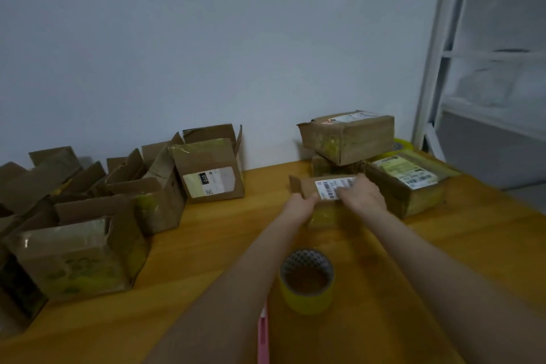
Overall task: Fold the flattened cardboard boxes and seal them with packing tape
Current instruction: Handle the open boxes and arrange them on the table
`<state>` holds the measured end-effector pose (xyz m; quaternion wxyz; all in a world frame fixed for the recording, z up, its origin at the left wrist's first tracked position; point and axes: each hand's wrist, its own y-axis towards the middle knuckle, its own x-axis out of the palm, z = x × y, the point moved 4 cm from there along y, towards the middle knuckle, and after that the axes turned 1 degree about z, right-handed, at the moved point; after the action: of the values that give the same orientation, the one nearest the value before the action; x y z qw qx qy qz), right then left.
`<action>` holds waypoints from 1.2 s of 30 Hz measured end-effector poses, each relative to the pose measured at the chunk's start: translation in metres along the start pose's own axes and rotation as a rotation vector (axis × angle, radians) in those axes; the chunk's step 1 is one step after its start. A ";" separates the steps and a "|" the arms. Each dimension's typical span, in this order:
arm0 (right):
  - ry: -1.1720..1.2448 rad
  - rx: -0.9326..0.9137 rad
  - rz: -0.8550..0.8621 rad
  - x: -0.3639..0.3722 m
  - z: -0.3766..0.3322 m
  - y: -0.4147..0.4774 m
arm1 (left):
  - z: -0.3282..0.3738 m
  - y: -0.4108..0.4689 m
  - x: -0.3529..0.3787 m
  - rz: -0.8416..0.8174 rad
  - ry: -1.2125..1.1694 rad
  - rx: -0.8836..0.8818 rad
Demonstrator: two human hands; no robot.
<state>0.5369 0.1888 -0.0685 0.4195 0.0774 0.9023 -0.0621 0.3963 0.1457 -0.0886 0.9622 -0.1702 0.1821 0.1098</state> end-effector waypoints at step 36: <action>0.445 -0.190 -0.307 0.100 -0.101 -0.099 | -0.051 -0.089 -0.168 0.645 1.314 0.711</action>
<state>0.3792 0.1184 -0.0756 0.2021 -0.0879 0.9752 -0.0214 0.2524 0.0200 -0.0422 0.5766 0.1766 0.7736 0.1948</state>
